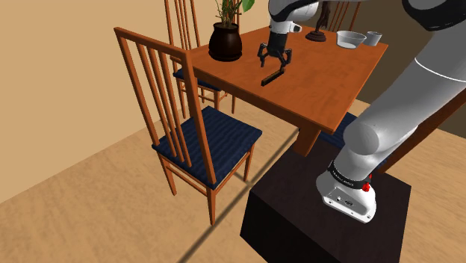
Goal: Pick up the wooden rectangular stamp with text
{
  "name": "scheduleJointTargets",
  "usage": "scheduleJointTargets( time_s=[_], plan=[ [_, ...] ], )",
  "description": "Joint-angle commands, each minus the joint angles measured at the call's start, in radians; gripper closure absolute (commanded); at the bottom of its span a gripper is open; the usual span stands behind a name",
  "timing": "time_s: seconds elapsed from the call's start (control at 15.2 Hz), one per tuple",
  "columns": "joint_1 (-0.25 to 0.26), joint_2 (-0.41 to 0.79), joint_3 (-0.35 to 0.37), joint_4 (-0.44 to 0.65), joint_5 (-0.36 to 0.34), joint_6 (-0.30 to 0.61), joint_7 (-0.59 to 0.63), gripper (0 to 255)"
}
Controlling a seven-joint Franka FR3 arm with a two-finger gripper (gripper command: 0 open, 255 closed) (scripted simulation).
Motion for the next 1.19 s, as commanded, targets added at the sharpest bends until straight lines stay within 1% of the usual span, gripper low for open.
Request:
scheduleJointTargets(
  time_s=[0.0, 0.07, 0.13, 0.59, 0.73, 0.79, 1.12],
  plan=[
    [-0.023, 0.028, -0.017, 0.007, -0.004, 0.020, 0.080, 0],
    [-0.035, 0.043, -0.027, 0.012, -0.006, 0.029, 0.116, 0],
    [-0.037, 0.046, -0.028, 0.012, -0.006, 0.030, 0.121, 0],
    [-0.036, 0.083, -0.029, -0.050, -0.003, 0.130, 0.116, 0],
    [-0.036, 0.083, -0.029, -0.050, -0.003, 0.130, 0.116, 0],
    [-0.036, 0.081, -0.029, -0.052, -0.003, 0.130, 0.116, 255],
    [-0.036, 0.080, -0.028, -0.051, -0.003, 0.129, 0.117, 255]
  ],
)
